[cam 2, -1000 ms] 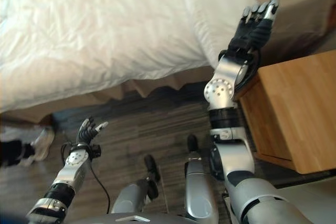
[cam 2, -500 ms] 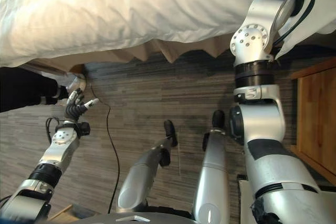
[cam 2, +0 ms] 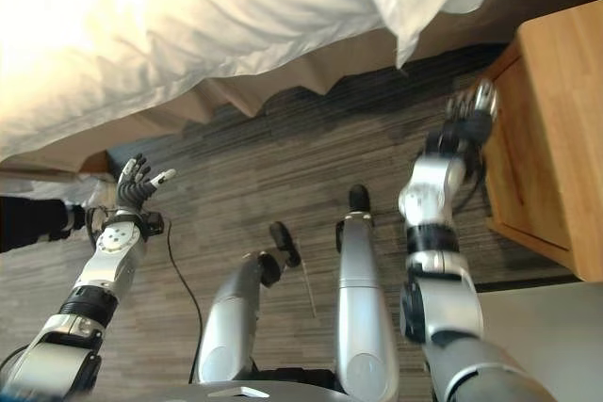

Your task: Making the bed.

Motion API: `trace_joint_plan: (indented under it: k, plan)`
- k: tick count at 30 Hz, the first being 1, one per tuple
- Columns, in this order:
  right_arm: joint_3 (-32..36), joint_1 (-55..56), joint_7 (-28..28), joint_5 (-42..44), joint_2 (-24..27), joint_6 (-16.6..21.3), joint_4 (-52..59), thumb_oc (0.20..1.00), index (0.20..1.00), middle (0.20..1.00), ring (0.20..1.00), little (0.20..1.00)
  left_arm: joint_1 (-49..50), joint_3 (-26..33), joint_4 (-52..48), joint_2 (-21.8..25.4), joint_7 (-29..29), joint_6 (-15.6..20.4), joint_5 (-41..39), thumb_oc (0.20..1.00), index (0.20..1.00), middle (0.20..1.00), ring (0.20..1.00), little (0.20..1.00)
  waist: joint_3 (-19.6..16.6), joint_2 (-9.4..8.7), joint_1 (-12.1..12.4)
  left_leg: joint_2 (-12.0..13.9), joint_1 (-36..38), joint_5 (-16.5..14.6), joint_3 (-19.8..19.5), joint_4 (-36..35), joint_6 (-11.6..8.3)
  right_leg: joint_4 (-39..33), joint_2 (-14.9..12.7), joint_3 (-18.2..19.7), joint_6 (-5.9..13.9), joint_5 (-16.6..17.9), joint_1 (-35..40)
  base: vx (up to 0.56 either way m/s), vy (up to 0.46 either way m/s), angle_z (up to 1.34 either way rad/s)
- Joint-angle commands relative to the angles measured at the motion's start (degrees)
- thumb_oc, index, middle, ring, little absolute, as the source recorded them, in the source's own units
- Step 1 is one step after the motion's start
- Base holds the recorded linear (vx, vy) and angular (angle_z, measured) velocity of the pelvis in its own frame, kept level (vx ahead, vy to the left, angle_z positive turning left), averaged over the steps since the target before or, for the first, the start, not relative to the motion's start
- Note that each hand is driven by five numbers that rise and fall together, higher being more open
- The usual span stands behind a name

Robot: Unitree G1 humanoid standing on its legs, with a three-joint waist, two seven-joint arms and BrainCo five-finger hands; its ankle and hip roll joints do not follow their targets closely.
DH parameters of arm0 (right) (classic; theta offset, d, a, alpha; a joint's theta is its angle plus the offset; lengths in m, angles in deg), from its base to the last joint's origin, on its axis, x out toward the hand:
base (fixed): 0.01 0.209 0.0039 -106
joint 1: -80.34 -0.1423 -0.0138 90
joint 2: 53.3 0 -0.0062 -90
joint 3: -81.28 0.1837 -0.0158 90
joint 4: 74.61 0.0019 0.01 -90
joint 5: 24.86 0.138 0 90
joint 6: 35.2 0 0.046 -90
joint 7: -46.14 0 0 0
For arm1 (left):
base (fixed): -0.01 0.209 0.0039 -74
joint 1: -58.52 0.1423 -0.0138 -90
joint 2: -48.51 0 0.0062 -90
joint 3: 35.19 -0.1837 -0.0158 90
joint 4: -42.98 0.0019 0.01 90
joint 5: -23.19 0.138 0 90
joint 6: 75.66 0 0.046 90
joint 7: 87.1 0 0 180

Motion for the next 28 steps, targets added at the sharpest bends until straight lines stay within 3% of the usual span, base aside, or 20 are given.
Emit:
trace_joint_plan:
  k: [1,2,3,4,5,6,7,9,13,18,20,22,24,28]
  plan:
    - [-4.0,5.5,2.5,-7.6,-4.0,-4.9,1.6,0.200,0.200,0.200,0.200,0.200,2.3,3.8,-0.1,4.4,-1.2,0.7,1.0,1.000,1.000,1.000,1.000,1.000,0.8,-4.25,-2.0,1.1,3.1,-0.8,-2.8,-1.4,0.65,-11.7,-2.2,0.5,5.90,-0.6,10.7,0.05,-0.030,-0.14]
    - [-5.7,8.5,2.2,-11.8,-4.1,-6.6,1.4,0.200,0.200,0.200,0.200,0.200,3.0,4.0,-1.1,4.0,-1.1,0.7,1.2,1.000,1.000,1.000,1.000,1.000,0.8,-5.64,-2.0,0.7,4.6,-0.9,-3.8,-1.8,0.79,-13.5,-1.9,0.5,6.09,0.3,13.0,0.04,-0.005,-0.18]
    - [-8.2,11.3,1.3,-18.3,-3.4,-8.8,2.0,0.426,0.426,0.426,0.426,0.426,4.0,4.2,-2.3,3.4,-1.0,0.7,1.6,1.000,1.000,1.000,1.000,1.000,0.8,-7.21,-2.1,0.2,6.9,-1.3,-4.8,-2.4,0.85,-15.8,-1.6,0.6,6.31,1.3,16.0,0.04,-0.015,-0.23]
    - [-8.3,11.6,1.1,-18.5,-3.5,-8.9,2.2,0.693,0.693,0.693,0.693,0.693,4.3,4.3,-2.5,3.4,-1.0,0.6,1.6,1.000,1.000,1.000,1.000,1.000,0.8,-7.23,-2.2,0.2,7.3,-1.2,-4.8,-2.6,0.86,-16.2,-1.6,0.5,6.34,1.3,16.5,0.09,-0.049,-0.34]
    - [-13.4,16.5,-0.2,-31.6,-1.4,-12.6,4.2,1.000,1.000,1.000,1.000,1.000,5.9,3.6,-4.3,2.4,-1.1,0.5,3.0,1.000,1.000,1.000,1.000,1.000,-0.8,-10.16,-1.8,-0.7,10.2,-2.8,-6.5,-2.0,1.12,-19.8,-1.4,1.2,6.30,2.8,20.4,0.15,-0.088,-0.26]
    - [-19.8,19.7,0.1,-43.7,0.8,-14.8,7.7,1.000,1.000,1.000,1.000,1.000,7.6,2.7,-7.0,0.9,-2.5,1.3,5.5,1.000,1.000,1.000,1.000,1.000,-3.8,-12.90,-1.0,-2.0,13.6,-4.2,-8.5,-2.8,0.63,-23.9,-1.7,0.9,6.55,4.0,24.3,0.13,-0.095,-0.11]
    - [-19.9,19.9,0.1,-43.8,0.7,-14.9,7.8,1.000,1.000,1.000,1.000,1.000,7.8,2.8,-7.1,0.9,-2.5,1.3,5.6,1.000,1.000,1.000,1.000,1.000,-3.9,-13.04,-1.2,-2.2,13.6,-3.7,-8.5,-3.2,0.63,-24.2,-1.8,0.9,6.52,4.4,24.3,0.13,-0.042,0.08]
    - [-23.1,22.9,1.8,-53.2,1.6,-16.4,13.6,1.000,1.000,1.000,1.000,1.000,11.1,2.3,-9.5,-0.8,-3.8,0.0,8.9,1.000,1.000,1.000,1.000,1.000,-8.9,-15.09,-1.3,-2.6,19.4,-4.1,-8.8,-9.7,0.59,-28.7,-1.1,0.4,8.10,5.8,28.8,0.18,0.076,0.07]
    - [-25.5,23.3,2.3,-58.5,0.7,-15.6,18.4,1.000,1.000,1.000,1.000,1.000,13.0,0.4,-13.6,-0.1,-3.0,-0.3,11.8,1.000,1.000,1.000,1.000,1.000,-14.3,-18.40,-2.7,-3.1,26.5,-1.5,-5.8,-18.5,0.53,-31.5,-2.3,-1.0,10.18,8.3,32.0,0.07,0.104,-0.02]
    - [-27.3,23.2,0.2,-65.3,-1.3,-15.0,24.2,1.000,1.000,1.000,1.000,1.000,16.3,-1.1,-20.1,2.6,-1.6,-2.1,19.5,1.000,1.000,1.000,1.000,1.000,-17.0,-22.38,-2.7,-3.7,31.3,-0.4,-5.6,-24.1,1.74,-30.7,-2.7,-0.7,13.22,10.5,34.6,-0.04,0.050,0.08]
    - [-29.1,23.0,0.1,-65.2,-3.2,-14.5,24.3,1.000,1.000,1.000,1.000,1.000,15.9,-2.7,-21.9,4.0,-2.3,-2.5,22.9,1.000,1.000,1.000,1.000,1.000,-16.5,-22.78,-2.5,-3.8,30.6,0.6,-7.5,-24.7,2.33,-28.0,-0.8,2.6,13.94,10.0,34.6,-0.21,0.079,0.29]
    - [-30.6,22.7,-0.8,-62.3,-5.9,-14.0,20.8,1.000,1.000,1.000,1.000,1.000,15.1,-4.4,-23.0,5.0,-2.3,-2.2,24.1,1.000,1.000,1.000,1.000,1.000,-17.1,-22.88,-1.3,-3.5,28.6,1.8,-8.8,-24.3,3.36,-23.5,0.4,3.5,11.89,7.0,37.4,-0.29,0.111,0.41]
    - [-29.3,24.6,-0.3,-59.6,-6.6,-13.2,21.8,1.000,1.000,1.000,1.000,1.000,17.1,-3.6,-26.0,5.2,-1.1,-1.4,22.7,1.000,1.000,1.000,1.000,1.000,-19.0,-23.00,-0.3,-4.1,27.3,2.1,-8.3,-24.1,3.87,-25.6,0.0,1.8,10.46,5.2,41.0,-0.14,0.094,0.40]
    - [-28.9,28.3,2.0,-56.8,-7.1,-13.1,21.4,1.000,1.000,1.000,1.000,1.000,23.3,0.5,-27.9,4.8,-0.2,-0.7,21.3,1.000,1.000,1.000,1.000,1.000,-21.6,-22.98,0.5,-4.7,28.4,2.1,-7.3,-25.6,3.69,-31.3,-0.5,1.9,10.45,5.6,42.3,0.05,0.046,-0.01]
